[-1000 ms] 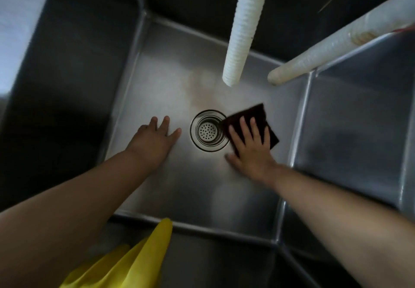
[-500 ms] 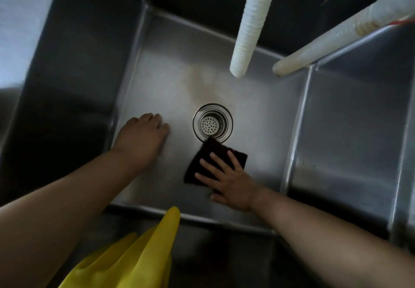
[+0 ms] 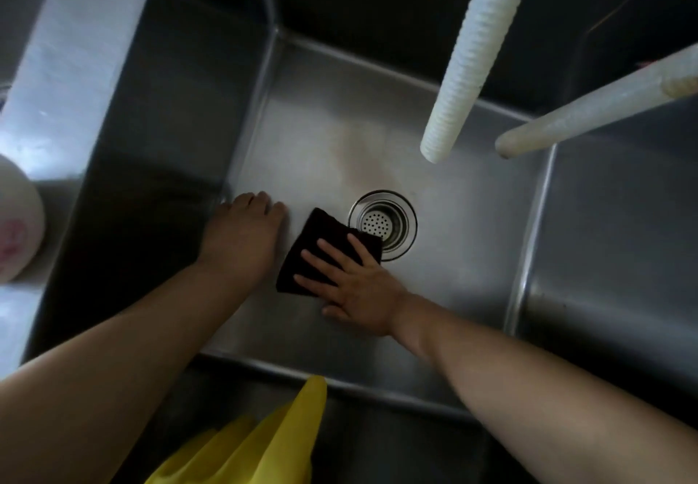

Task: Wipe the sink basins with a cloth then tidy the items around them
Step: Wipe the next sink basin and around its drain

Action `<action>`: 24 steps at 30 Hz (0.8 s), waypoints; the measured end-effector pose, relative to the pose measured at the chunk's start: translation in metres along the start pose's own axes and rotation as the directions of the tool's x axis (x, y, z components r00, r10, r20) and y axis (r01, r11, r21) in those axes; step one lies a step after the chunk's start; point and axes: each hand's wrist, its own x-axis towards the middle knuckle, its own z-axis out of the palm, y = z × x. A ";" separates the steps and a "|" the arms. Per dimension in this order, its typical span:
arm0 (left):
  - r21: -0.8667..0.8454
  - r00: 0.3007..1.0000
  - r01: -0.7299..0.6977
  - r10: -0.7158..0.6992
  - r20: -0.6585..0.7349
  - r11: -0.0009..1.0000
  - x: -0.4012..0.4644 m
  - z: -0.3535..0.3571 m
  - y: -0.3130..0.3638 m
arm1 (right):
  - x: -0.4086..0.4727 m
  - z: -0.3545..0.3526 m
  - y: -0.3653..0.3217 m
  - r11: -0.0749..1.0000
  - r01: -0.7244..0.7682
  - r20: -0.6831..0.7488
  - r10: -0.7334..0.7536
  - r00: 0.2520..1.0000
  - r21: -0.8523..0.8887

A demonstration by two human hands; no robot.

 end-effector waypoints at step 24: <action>-0.160 0.977 0.195 -0.206 -0.055 0.968 -0.011 -0.011 -0.017 | 0.127 -0.088 0.164 0.891 -0.450 -0.024 0.452 0.892 0.055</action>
